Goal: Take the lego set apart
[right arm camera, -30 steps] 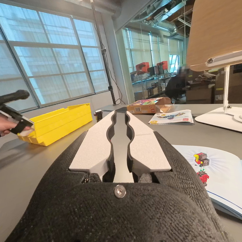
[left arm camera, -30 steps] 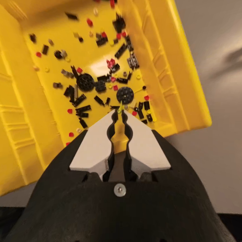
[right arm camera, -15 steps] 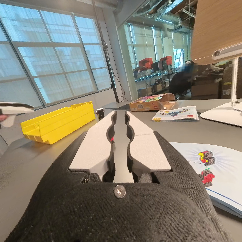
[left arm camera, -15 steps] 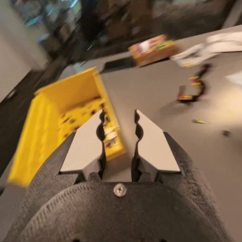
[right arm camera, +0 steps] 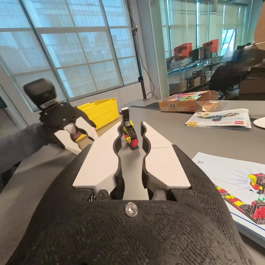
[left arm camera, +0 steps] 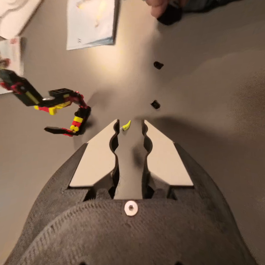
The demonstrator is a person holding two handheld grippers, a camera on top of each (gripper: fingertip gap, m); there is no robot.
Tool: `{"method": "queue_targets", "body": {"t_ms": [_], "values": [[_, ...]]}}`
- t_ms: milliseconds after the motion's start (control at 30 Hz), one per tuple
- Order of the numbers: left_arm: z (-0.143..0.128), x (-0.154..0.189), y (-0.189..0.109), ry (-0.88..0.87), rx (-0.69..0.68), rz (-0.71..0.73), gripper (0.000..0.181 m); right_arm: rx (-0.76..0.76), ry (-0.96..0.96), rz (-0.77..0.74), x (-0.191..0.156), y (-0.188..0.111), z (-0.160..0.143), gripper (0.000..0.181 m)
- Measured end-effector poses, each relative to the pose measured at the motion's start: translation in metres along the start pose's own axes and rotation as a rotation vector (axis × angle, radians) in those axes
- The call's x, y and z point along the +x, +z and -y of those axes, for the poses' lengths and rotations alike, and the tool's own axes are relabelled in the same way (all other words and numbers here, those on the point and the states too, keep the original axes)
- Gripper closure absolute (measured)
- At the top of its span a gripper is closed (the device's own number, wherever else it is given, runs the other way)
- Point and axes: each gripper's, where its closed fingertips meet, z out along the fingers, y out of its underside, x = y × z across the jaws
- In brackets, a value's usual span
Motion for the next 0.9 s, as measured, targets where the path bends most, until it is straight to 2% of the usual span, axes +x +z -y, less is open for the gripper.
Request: {"method": "queue_targets", "body": {"t_ms": [67,200,300,400,500,600,667,700,800,867,900], "values": [[-0.006,-0.002,0.005,0.016,-0.066,-0.058,0.151,-0.006,0.007,0.015,-0.002,0.001,-0.001,0.158],[-0.018,-0.009,0.016,0.072,-0.162,-0.057,0.160,-0.038,0.002,0.105,-0.019,0.005,-0.006,0.151],[-0.013,-0.008,0.022,0.054,-0.123,-0.054,0.179,-0.051,-0.060,0.242,-0.045,0.006,-0.010,0.148],[-0.009,-0.014,0.025,-0.009,-0.092,0.014,0.181,-0.088,-0.165,0.281,-0.060,0.007,-0.017,0.146],[-0.003,-0.019,0.028,-0.096,-0.021,0.150,0.181,-0.179,-0.475,0.212,-0.061,0.008,-0.035,0.146],[0.014,-0.007,0.028,-0.301,0.132,0.126,0.181,-0.311,-0.858,0.155,-0.060,0.009,-0.063,0.149],[0.018,-0.005,0.025,-0.386,0.175,0.117,0.181,-0.375,-0.950,0.179,-0.065,0.011,-0.079,0.150],[0.015,-0.006,0.022,-0.367,0.164,0.133,0.181,-0.390,-0.962,0.190,-0.067,0.011,-0.083,0.150],[-0.001,-0.010,0.020,-0.231,0.068,0.156,0.153,-0.386,-0.945,0.203,-0.070,0.012,-0.083,0.150],[-0.008,-0.013,0.022,-0.213,0.027,0.117,0.142,-0.374,-0.914,0.211,-0.072,0.012,-0.081,0.151],[-0.007,-0.015,0.022,-0.221,0.041,0.088,0.142,-0.370,-0.904,0.214,-0.072,0.011,-0.080,0.151]]}}
